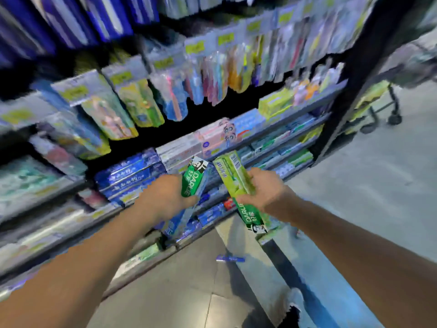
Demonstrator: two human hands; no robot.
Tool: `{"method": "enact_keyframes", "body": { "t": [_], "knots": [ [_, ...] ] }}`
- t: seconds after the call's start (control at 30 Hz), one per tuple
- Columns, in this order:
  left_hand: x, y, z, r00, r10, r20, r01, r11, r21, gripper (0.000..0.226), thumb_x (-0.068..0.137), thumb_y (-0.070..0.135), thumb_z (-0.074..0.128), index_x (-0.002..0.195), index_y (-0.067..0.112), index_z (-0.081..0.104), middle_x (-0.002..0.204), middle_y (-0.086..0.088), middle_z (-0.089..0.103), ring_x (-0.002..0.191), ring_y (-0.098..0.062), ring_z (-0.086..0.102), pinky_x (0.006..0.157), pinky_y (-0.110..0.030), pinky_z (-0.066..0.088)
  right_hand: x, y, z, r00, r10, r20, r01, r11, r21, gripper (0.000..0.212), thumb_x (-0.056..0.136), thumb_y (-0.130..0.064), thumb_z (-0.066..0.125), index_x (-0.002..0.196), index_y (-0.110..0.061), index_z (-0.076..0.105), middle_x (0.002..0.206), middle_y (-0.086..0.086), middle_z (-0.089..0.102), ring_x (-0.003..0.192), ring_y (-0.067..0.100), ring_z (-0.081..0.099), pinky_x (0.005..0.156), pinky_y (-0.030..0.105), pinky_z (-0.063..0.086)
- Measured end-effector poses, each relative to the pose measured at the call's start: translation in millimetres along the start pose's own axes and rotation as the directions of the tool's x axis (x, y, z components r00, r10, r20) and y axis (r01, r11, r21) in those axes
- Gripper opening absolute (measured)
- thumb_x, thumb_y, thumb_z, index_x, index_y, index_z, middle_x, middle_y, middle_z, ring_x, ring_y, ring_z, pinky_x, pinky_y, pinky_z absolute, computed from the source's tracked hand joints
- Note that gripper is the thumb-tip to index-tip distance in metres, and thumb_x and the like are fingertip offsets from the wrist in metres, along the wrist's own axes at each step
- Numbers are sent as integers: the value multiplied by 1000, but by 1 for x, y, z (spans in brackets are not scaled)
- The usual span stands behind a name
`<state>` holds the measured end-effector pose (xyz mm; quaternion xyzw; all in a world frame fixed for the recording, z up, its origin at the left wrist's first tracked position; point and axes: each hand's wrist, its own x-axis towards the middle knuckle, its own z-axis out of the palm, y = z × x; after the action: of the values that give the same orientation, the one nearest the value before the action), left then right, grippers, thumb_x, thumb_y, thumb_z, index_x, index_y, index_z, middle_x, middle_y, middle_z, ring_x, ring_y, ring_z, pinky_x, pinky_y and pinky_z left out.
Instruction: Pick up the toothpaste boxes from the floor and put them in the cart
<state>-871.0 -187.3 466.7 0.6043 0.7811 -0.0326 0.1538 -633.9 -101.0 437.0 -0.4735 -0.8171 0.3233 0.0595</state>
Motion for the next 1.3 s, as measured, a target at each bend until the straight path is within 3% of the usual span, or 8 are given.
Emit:
{"method": "enact_keyframes", "body": {
  "t": [0.2,0.37,0.53,0.8,1.0,1.07,1.2,1.3],
  "knots": [
    [37,107,-42,984,177,-7,-176,982,62,48,82,60,63,86,15,45,82,-5,54,75,-25,51,64,-32,40,-38,59,-99,981,135,-139,-130,991,43,45,73,-43,81,105,-18,61,98,-1,70,90,19,65,81,34,52],
    [84,237,-48,930,367,1,-366,928,73,49,84,58,62,93,12,49,91,-11,61,87,-30,60,70,-34,44,-71,150,-183,934,238,-266,-225,971,79,38,70,-44,82,90,-23,58,81,-4,64,81,19,62,67,27,42],
    [126,386,-39,912,411,11,-410,912,-21,51,81,63,63,82,15,46,74,-3,53,68,-22,53,57,-36,37,-106,260,-262,878,330,-346,-282,942,184,40,70,-38,83,97,-16,63,90,5,67,84,22,62,73,32,52],
    [191,598,-44,869,489,77,-483,871,-85,51,85,57,63,84,10,46,78,-15,58,68,-31,59,68,-47,51,-134,416,-384,764,489,-422,-369,867,335,38,66,-35,87,74,-23,52,72,-5,60,53,3,54,38,15,37],
    [286,724,-42,829,559,30,-555,828,-83,51,78,60,69,76,14,47,75,-6,61,68,-24,61,56,-33,45,-104,523,-455,696,545,-467,-440,838,322,40,65,-42,84,83,-19,58,80,-1,63,71,16,60,56,30,46],
    [325,763,-40,814,580,33,-576,813,-85,49,77,60,70,75,16,49,72,-3,62,66,-21,62,57,-32,48,-84,559,-481,678,568,-467,-466,823,325,41,64,-43,84,83,-19,57,78,-3,61,67,12,57,54,28,45],
    [404,843,-53,776,628,60,-627,778,-40,55,78,65,66,71,16,42,67,-2,50,57,-17,48,49,-30,32,-49,623,-543,623,630,-464,-524,776,351,41,61,-42,85,78,-22,54,74,-6,59,60,3,53,37,16,32],
    [457,899,-64,748,659,79,-652,752,-99,46,78,62,68,72,21,47,71,3,55,59,-10,50,47,-27,31,-27,667,-590,588,665,-459,-567,745,352,41,62,-45,84,78,-25,52,78,-7,59,64,3,54,41,19,35]
  ]
}}
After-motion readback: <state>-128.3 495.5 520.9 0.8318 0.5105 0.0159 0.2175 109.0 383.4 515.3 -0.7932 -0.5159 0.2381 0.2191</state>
